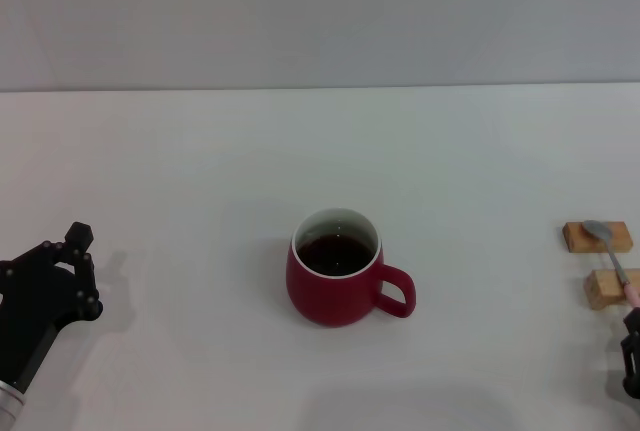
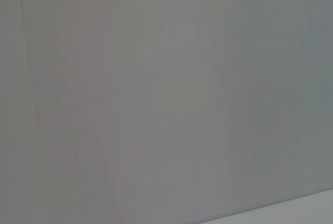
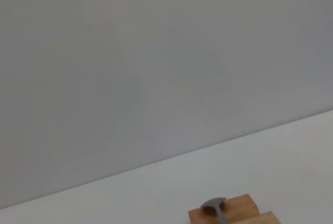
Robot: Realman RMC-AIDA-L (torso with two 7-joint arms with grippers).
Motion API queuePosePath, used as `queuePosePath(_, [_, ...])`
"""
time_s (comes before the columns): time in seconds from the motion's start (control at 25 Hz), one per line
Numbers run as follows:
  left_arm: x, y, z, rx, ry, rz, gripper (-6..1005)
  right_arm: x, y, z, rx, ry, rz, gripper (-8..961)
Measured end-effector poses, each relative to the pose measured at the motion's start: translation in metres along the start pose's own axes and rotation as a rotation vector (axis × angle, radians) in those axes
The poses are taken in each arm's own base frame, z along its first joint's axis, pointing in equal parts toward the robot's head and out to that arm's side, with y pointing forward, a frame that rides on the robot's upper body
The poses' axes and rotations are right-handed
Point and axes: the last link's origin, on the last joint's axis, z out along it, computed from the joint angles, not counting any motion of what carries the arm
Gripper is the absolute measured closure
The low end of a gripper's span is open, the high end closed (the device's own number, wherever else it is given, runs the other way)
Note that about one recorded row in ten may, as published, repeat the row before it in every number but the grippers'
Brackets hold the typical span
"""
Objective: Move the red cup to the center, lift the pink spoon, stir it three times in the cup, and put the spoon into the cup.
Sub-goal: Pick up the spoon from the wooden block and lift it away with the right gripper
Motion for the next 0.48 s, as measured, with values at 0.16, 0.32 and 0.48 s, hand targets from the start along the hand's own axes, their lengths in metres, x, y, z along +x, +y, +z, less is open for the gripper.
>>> queuePosePath(0.16, [-0.0001,-0.0003,-0.0001,0.001,0.0,0.001,1001,-0.0001,0.0003,-0.0017,0.002,-0.004,0.002,760])
queuePosePath(0.32, [-0.0004,-0.0007,-0.0007,0.003,-0.002,0.002,1001,0.0,0.0002,-0.002,0.003,-0.004,0.0,833])
queuePosePath(0.48, [-0.0006,-0.0008,-0.0009,0.003,-0.003,0.003,1001,-0.0003,-0.0002,-0.0017,0.001,-0.005,-0.006,867])
